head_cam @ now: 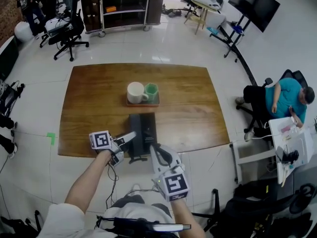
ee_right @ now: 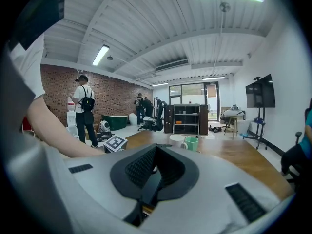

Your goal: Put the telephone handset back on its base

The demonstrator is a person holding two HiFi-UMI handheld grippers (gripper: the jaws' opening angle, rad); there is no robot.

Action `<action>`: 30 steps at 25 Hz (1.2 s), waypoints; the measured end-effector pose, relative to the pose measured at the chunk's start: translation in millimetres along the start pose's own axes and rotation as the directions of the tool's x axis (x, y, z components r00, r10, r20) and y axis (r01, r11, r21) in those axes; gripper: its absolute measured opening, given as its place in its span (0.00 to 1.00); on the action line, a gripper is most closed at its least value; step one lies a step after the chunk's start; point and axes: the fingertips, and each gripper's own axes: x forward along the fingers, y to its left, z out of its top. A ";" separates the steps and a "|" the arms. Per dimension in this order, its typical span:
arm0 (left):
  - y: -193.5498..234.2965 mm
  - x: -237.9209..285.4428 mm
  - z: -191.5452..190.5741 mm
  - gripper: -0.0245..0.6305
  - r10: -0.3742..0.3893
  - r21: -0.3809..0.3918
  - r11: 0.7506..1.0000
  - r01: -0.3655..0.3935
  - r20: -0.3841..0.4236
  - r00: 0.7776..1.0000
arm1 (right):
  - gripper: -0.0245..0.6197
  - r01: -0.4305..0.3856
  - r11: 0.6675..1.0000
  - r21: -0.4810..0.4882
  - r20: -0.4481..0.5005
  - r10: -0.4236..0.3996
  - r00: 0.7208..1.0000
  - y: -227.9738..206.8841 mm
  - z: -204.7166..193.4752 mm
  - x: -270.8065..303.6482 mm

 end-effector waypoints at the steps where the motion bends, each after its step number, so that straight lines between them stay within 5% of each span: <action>1: -0.8 -0.2 -0.3 0.14 -0.003 -0.006 1.000 0.003 0.003 1.000 | 0.04 -0.005 1.000 0.001 0.000 0.005 1.000 2.1 0.0 0.6; 6: 1.6 -5.1 -0.7 0.23 0.043 -0.080 0.996 -0.041 0.032 0.999 | 0.04 -0.018 1.000 -0.004 0.002 0.018 1.000 6.4 0.0 0.4; 17: -1.6 -10.7 7.0 0.26 0.063 0.018 0.998 -0.064 0.065 0.996 | 0.04 -0.019 1.000 0.005 0.011 0.019 1.000 6.6 -1.2 -5.7; 22: -9.7 -23.4 15.1 0.26 0.079 0.036 0.996 -0.085 0.142 0.987 | 0.04 -0.025 1.000 0.000 0.016 0.025 1.000 8.1 0.3 -9.9; 27: -34.9 -36.4 16.2 0.10 0.041 0.091 0.994 -0.058 0.177 0.983 | 0.04 -0.036 0.999 -0.010 0.029 0.037 0.999 10.9 3.5 -15.8; 30: -60.6 -40.9 15.9 0.10 -0.010 0.144 0.989 -0.018 0.194 0.981 | 0.04 -0.046 0.999 -0.018 0.038 0.046 0.998 15.8 7.9 -19.4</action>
